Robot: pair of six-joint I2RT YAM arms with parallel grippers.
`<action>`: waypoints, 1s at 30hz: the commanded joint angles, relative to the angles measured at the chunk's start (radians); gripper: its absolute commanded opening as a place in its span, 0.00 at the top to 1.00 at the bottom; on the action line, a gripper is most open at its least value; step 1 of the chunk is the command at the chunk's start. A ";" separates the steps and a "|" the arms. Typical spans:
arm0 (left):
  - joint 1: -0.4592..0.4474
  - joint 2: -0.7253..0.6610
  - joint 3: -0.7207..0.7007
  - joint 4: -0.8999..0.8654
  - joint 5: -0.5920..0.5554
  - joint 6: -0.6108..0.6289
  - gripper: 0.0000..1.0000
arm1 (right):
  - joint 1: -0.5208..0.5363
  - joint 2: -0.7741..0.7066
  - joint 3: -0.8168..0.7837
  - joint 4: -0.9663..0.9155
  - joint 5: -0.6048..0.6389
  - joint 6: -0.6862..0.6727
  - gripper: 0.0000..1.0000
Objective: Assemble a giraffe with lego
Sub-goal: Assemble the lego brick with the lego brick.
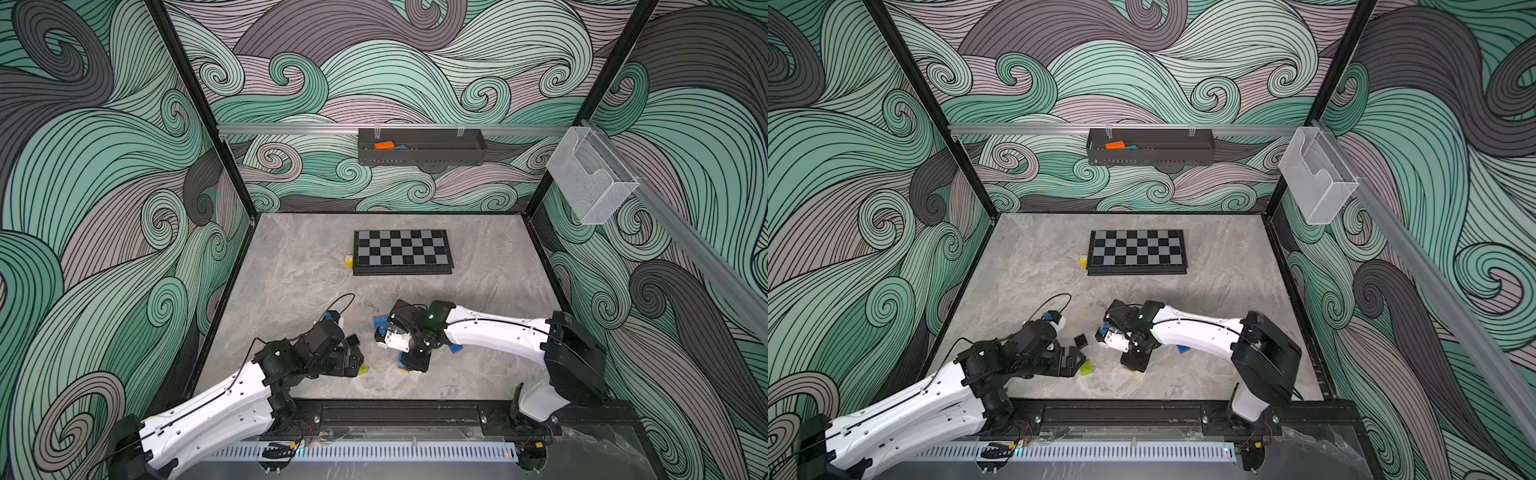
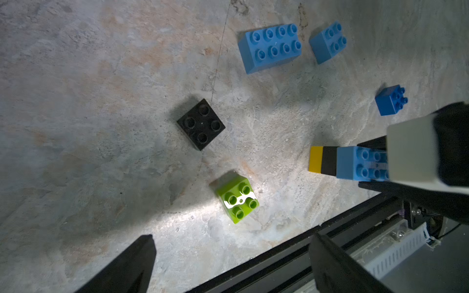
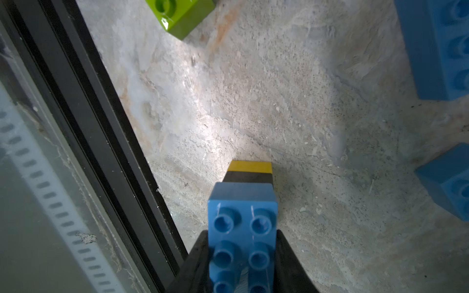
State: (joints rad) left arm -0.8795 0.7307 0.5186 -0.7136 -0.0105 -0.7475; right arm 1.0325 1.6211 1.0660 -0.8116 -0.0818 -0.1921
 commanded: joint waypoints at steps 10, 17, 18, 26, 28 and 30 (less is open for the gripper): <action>-0.004 -0.018 -0.014 0.010 -0.011 0.009 0.01 | -0.003 0.060 0.053 0.004 -0.032 -0.020 0.77; -0.004 -0.037 -0.025 0.017 -0.022 0.005 0.01 | -0.003 0.068 0.049 0.021 -0.042 -0.021 0.77; -0.004 -0.037 -0.026 0.018 -0.024 0.005 0.01 | -0.002 0.072 0.051 0.022 -0.044 -0.021 0.77; -0.004 -0.041 -0.025 0.014 -0.025 0.001 0.01 | -0.003 0.115 0.080 0.046 -0.057 -0.017 0.78; -0.004 -0.045 -0.025 0.010 -0.025 -0.001 0.01 | -0.003 0.122 0.082 0.051 -0.060 -0.017 0.77; -0.004 -0.048 -0.025 0.009 -0.025 -0.003 0.02 | -0.003 0.128 0.077 0.056 -0.064 -0.015 0.78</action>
State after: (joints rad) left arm -0.8795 0.6987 0.4995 -0.7025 -0.0189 -0.7490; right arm 1.0321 1.7157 1.1492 -0.7654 -0.1284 -0.2028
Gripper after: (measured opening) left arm 0.986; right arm 0.345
